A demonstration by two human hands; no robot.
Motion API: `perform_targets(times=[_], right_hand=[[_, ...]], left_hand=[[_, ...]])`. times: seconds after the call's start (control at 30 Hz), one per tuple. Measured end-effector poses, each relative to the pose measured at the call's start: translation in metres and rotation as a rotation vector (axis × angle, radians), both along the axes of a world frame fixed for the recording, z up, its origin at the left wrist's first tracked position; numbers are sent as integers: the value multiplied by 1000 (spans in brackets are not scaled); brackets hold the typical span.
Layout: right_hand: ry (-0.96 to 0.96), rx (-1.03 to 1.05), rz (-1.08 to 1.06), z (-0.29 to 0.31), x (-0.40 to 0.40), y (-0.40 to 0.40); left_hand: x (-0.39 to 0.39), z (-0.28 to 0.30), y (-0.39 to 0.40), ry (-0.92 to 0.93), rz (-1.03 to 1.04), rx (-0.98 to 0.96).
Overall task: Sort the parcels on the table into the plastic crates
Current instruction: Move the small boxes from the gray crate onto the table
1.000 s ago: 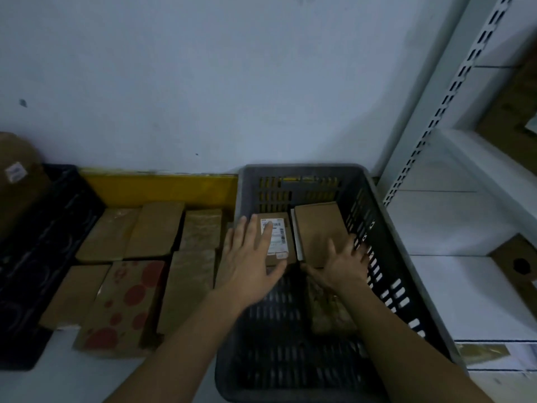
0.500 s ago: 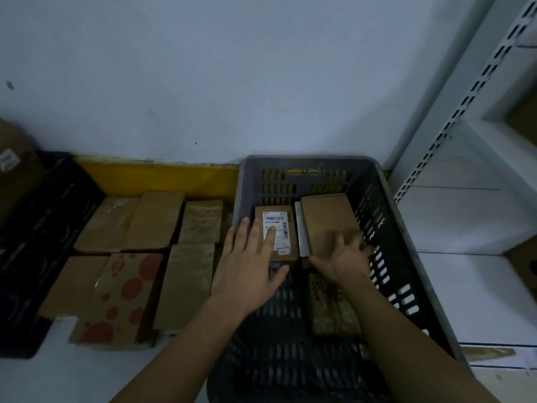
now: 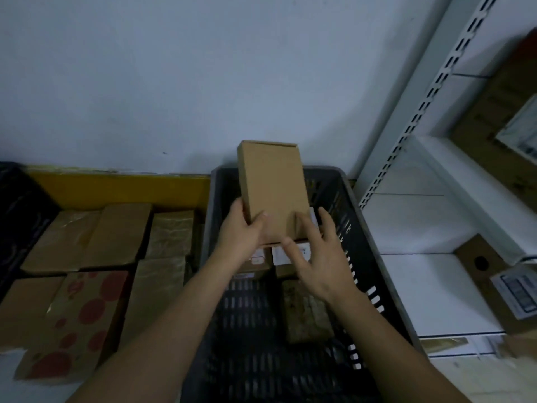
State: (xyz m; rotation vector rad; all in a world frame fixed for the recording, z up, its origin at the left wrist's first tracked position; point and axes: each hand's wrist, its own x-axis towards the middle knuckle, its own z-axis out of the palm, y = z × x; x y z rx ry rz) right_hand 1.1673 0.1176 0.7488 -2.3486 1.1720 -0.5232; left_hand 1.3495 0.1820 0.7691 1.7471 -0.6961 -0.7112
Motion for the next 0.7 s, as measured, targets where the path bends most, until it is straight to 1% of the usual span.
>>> perform_targets(times=[0.07, 0.13, 0.27, 0.37, 0.47, 0.57, 0.7], right_hand=[[58, 36, -99, -22, -8, -24], [193, 59, -166, -53, -15, -51], [419, 154, -157, -113, -8, -84], [519, 207, -180, -144, 10, -96], [565, 182, -226, -159, 22, -106], [544, 205, -298, -161, 25, -113], [494, 95, -326, -164, 26, -115]], left_hand=[[15, 2, 2, -112, 28, -5], [29, 3, 7, -148, 67, -32], [40, -3, 16, -162, 115, -82], [35, -14, 23, -182, 114, -79], [35, -20, 23, -206, 130, -78], [35, -18, 23, -174, 141, -82], [37, -22, 24, -161, 161, -82]])
